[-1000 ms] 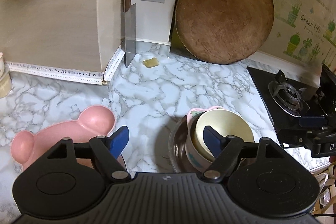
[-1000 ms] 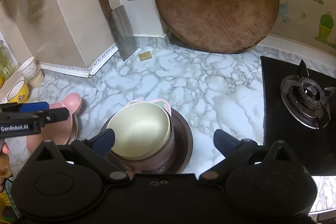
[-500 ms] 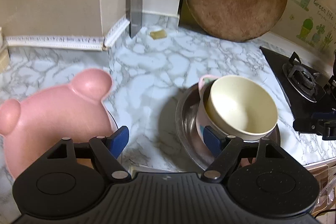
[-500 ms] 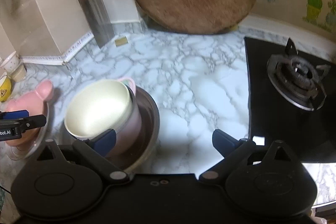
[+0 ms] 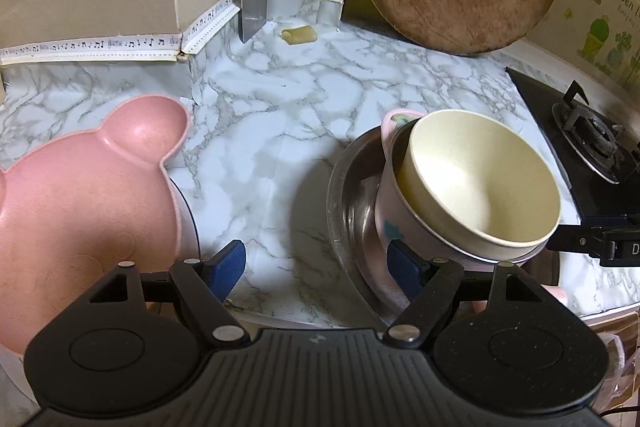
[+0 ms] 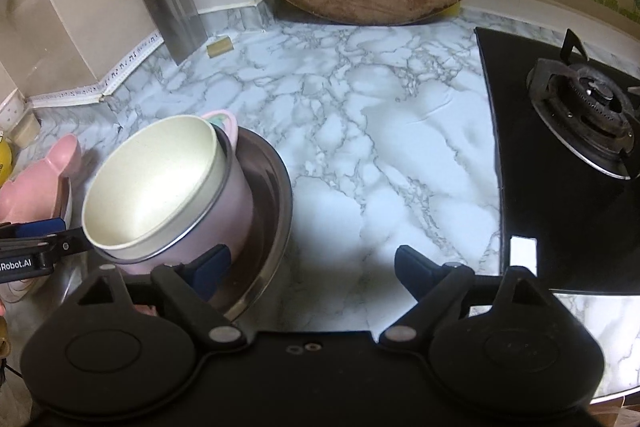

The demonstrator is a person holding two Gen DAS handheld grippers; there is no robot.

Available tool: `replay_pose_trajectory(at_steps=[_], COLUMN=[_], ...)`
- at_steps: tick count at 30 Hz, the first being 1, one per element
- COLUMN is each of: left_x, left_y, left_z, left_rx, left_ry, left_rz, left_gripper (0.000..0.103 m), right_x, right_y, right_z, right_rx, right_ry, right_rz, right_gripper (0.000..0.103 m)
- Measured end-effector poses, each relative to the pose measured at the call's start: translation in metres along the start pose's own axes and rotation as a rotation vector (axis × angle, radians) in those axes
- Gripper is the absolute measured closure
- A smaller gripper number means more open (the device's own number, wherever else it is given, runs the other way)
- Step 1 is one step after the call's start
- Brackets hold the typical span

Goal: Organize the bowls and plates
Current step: 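Move both tools to the steel bowl rim holding the stack, then close both tools on the steel bowl rim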

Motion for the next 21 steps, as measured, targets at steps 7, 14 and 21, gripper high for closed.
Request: replay_pose_trajectory(at_steps=[7,14,21], left_x=[-0.002,-0.005,-0.007], left_y=[-0.014,-0.021,-0.026], left_z=[0.000,0.000,-0.006], left_rx=[-0.013,-0.010,0.029], left_ry=[0.025,0.044,0.065], left_rz=[0.025,0.048,0.084], left_gripper=[0.026,0.042,0.072], right_x=[0.001,-0.004,-0.009], right_y=[-0.017,-0.030,-0.033], right_z=[0.002,0.009,0.014], right_rx=[0.006,0.000,-0.008], right_ry=[0.014,0.028,0.040], right_rz=[0.029,0.047,0.051], right_gripper=[0.028,0.040,0.055])
Point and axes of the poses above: each gripper's, at about its wrist camera, not at the fingertips, and y roughly against the way its jaws point, z to its left, x to its underside, the point moved 5 cm from there along -y, roughly the way its jaws point, and after that the axes turned 1 degree about y, right-handed, at the moved point
